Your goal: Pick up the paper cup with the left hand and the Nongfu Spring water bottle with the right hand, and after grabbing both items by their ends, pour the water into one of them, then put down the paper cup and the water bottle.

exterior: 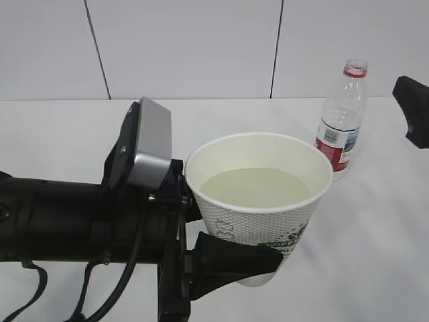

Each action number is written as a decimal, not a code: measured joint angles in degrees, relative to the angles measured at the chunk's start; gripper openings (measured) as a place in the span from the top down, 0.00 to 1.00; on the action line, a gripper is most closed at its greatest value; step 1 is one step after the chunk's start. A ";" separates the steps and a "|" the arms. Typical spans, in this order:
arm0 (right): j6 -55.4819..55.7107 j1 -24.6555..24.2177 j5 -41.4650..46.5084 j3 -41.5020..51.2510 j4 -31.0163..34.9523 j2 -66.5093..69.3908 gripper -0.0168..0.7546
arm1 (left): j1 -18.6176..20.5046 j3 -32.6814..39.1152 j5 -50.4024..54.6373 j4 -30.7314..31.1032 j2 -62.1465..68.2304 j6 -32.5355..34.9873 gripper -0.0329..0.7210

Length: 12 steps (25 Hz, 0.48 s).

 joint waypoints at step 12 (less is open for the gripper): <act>0.00 0.00 12.19 2.29 -0.05 -10.08 0.21 | 0.00 0.00 -0.13 0.00 0.00 0.00 0.34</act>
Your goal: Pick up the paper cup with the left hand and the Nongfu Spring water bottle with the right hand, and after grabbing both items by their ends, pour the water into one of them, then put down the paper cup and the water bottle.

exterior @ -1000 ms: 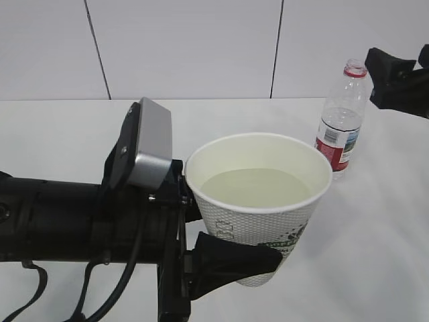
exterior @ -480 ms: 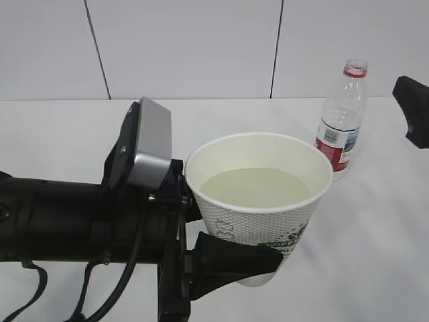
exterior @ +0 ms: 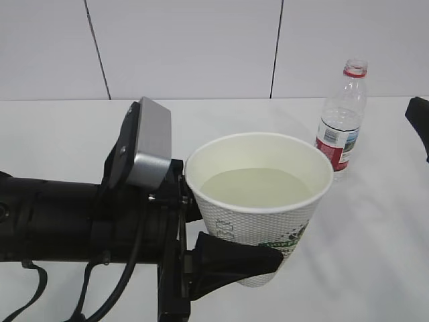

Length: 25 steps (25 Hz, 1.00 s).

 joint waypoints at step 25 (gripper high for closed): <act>0.00 0.00 1.25 0.00 -0.22 -1.69 0.22 | 0.00 0.00 0.65 -16.17 0.00 7.85 0.34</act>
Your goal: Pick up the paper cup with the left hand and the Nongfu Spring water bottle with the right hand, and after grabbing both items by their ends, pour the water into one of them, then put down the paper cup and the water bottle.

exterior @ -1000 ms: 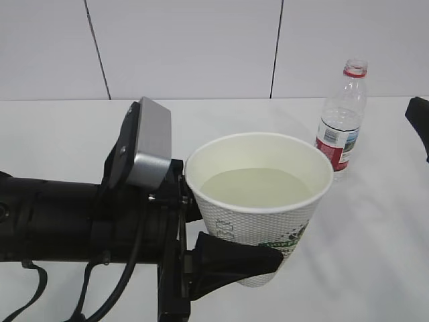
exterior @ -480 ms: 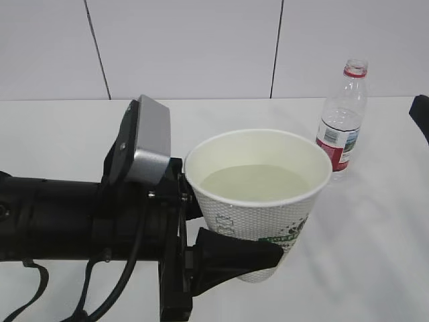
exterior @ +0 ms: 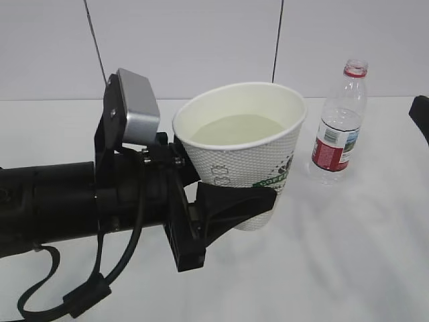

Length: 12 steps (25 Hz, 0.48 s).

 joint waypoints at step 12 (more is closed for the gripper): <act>0.73 0.00 0.22 0.00 0.00 0.00 0.22 | 3.94 0.00 3.24 -5.28 0.00 3.64 0.34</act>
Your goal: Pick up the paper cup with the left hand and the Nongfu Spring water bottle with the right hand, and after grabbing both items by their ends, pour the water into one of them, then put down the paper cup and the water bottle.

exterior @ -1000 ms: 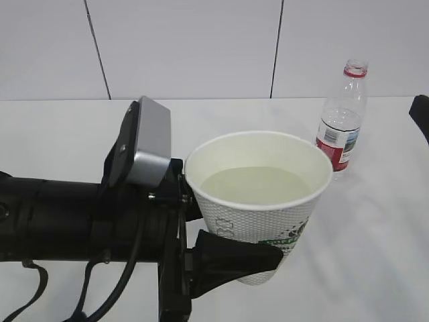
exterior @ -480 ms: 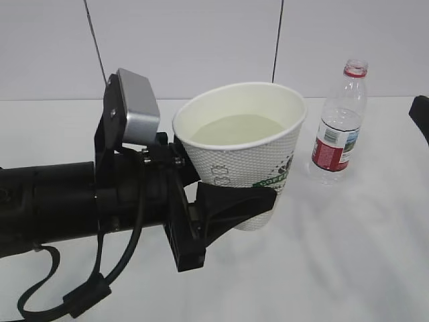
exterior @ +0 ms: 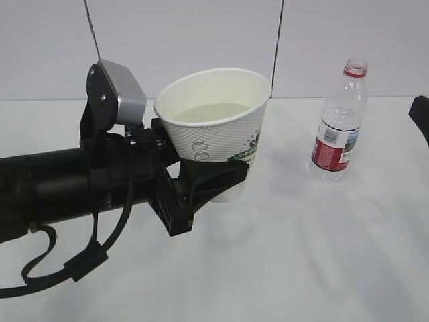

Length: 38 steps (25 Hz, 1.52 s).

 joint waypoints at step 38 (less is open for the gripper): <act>0.22 0.00 0.00 0.00 -0.13 0.00 0.22 | 27.27 0.00 1.53 -8.46 0.00 1.98 0.34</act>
